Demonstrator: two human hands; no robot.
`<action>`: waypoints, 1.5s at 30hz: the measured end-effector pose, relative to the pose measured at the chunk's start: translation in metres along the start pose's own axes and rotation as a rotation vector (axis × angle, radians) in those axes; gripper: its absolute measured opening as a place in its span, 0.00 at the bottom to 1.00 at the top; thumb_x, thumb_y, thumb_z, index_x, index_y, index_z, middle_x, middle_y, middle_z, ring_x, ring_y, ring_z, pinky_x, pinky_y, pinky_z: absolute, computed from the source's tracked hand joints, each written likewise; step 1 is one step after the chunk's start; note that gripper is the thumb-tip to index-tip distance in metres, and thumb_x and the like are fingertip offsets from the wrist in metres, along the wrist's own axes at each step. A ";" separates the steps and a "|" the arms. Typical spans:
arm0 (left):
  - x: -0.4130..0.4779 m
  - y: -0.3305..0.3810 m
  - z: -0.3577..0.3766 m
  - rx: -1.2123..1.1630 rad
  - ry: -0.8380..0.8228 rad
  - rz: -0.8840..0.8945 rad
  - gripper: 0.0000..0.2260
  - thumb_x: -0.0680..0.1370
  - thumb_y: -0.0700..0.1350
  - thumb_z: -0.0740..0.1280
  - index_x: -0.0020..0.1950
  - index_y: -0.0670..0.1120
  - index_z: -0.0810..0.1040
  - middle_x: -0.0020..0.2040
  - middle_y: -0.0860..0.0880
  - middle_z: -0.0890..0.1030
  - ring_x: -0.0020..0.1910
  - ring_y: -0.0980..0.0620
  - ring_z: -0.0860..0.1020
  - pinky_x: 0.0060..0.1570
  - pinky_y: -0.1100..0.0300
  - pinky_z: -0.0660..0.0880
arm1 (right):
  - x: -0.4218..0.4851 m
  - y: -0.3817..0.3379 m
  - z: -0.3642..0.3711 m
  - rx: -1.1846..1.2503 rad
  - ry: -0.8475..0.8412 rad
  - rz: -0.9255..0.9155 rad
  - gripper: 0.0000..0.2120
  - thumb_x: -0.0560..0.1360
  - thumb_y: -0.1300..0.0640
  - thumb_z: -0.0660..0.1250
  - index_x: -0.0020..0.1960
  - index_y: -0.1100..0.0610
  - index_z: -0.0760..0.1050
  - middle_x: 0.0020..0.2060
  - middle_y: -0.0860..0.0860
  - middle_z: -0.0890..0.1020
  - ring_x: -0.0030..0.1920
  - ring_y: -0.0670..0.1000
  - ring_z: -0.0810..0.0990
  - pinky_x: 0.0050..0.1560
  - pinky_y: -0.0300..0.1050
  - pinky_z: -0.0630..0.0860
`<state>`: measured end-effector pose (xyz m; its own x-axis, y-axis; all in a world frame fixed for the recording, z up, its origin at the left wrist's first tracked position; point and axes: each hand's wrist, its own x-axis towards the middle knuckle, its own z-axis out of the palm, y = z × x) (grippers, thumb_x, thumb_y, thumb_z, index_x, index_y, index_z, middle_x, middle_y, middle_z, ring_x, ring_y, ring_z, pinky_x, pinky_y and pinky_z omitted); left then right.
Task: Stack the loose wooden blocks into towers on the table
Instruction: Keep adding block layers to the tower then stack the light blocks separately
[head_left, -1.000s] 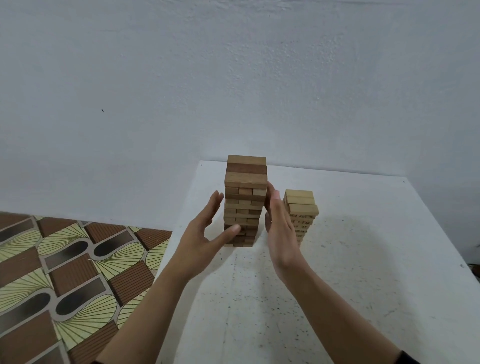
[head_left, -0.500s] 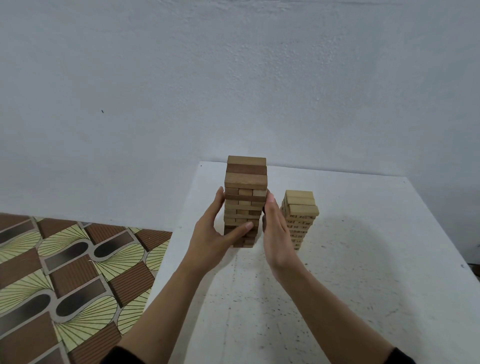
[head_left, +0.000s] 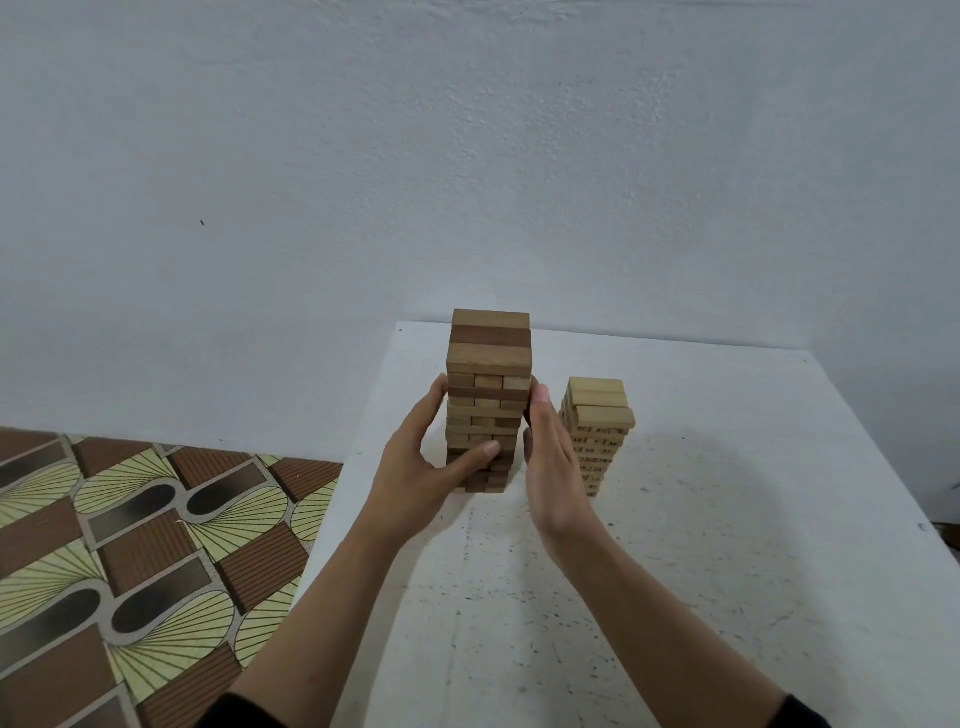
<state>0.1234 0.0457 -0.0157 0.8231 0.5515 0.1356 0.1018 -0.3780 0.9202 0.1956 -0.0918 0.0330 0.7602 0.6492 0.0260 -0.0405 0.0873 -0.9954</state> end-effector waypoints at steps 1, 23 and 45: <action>0.000 -0.002 -0.001 0.005 -0.004 -0.003 0.39 0.71 0.67 0.73 0.78 0.59 0.64 0.73 0.60 0.73 0.74 0.56 0.68 0.72 0.44 0.69 | -0.001 0.000 0.000 0.000 0.004 -0.005 0.24 0.86 0.45 0.43 0.73 0.45 0.70 0.61 0.42 0.80 0.58 0.32 0.77 0.49 0.26 0.75; -0.077 0.019 -0.003 -0.186 0.057 -0.045 0.10 0.81 0.48 0.63 0.46 0.43 0.79 0.36 0.45 0.77 0.36 0.51 0.75 0.40 0.62 0.71 | -0.063 0.041 -0.027 -0.249 0.143 0.047 0.08 0.83 0.55 0.61 0.49 0.54 0.78 0.43 0.49 0.83 0.45 0.47 0.82 0.48 0.43 0.78; -0.058 0.080 0.098 -0.446 -0.087 -0.093 0.29 0.81 0.53 0.62 0.81 0.59 0.55 0.63 0.81 0.68 0.68 0.77 0.64 0.70 0.69 0.63 | -0.038 0.017 -0.092 -0.137 0.266 -0.054 0.23 0.84 0.45 0.53 0.78 0.48 0.63 0.73 0.39 0.69 0.73 0.36 0.64 0.71 0.36 0.63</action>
<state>0.1382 -0.0896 0.0145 0.8674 0.4967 0.0312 -0.0576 0.0378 0.9976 0.2255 -0.1849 0.0065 0.9028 0.4239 0.0725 0.0791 0.0019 -0.9969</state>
